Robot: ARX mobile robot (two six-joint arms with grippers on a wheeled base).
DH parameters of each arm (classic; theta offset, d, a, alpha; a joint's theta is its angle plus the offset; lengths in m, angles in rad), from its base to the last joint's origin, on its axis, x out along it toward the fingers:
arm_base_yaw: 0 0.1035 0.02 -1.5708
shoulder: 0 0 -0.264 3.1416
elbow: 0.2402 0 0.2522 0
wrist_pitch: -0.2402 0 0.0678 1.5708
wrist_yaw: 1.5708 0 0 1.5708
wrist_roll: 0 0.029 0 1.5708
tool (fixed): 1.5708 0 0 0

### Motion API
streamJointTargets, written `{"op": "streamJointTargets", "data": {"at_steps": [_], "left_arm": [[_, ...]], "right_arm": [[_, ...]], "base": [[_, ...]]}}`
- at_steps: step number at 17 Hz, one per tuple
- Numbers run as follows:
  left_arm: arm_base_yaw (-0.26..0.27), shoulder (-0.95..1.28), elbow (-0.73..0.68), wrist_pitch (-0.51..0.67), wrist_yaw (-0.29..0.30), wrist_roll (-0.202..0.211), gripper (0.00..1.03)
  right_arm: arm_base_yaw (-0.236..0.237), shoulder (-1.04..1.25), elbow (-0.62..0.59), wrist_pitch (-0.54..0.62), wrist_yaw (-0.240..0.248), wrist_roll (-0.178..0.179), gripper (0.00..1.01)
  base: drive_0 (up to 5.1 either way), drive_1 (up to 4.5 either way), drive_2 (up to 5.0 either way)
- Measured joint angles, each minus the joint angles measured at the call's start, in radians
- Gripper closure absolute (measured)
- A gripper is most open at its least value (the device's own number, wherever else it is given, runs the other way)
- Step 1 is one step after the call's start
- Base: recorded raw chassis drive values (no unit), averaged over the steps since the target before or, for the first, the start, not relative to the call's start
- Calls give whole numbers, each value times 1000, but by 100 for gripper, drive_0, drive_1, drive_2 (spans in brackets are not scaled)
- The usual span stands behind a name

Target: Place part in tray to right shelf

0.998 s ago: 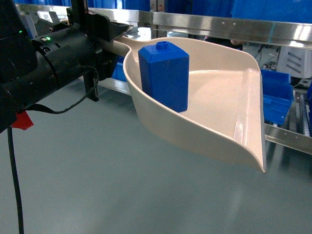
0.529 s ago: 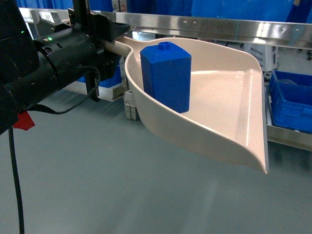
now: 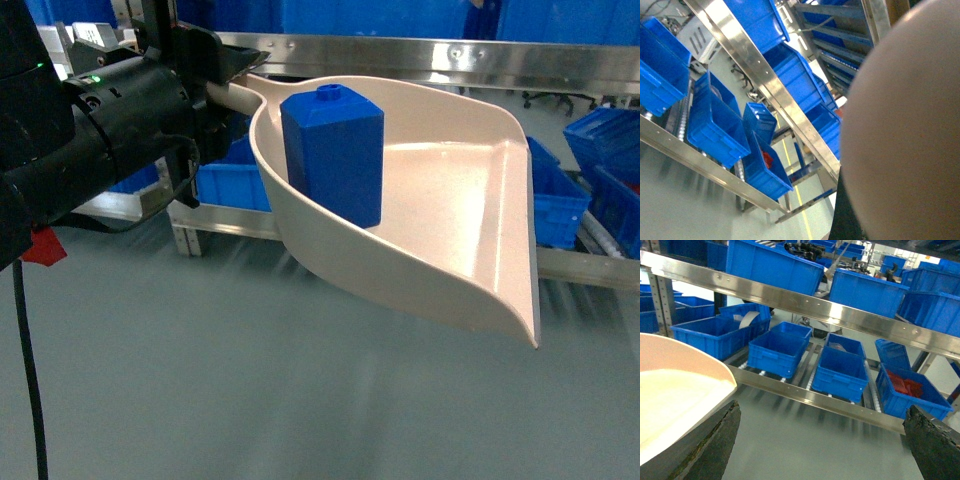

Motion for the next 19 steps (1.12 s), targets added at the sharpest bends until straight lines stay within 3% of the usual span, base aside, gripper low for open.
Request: {"op": "streamJointTargets", "data": {"at_steps": [19], "left_arm": [[-3,0,0,-2,2,0,91]], "right_arm": [[0,-5,0,0,3,0,3]], "base": [[-155,-155,-155]]}}
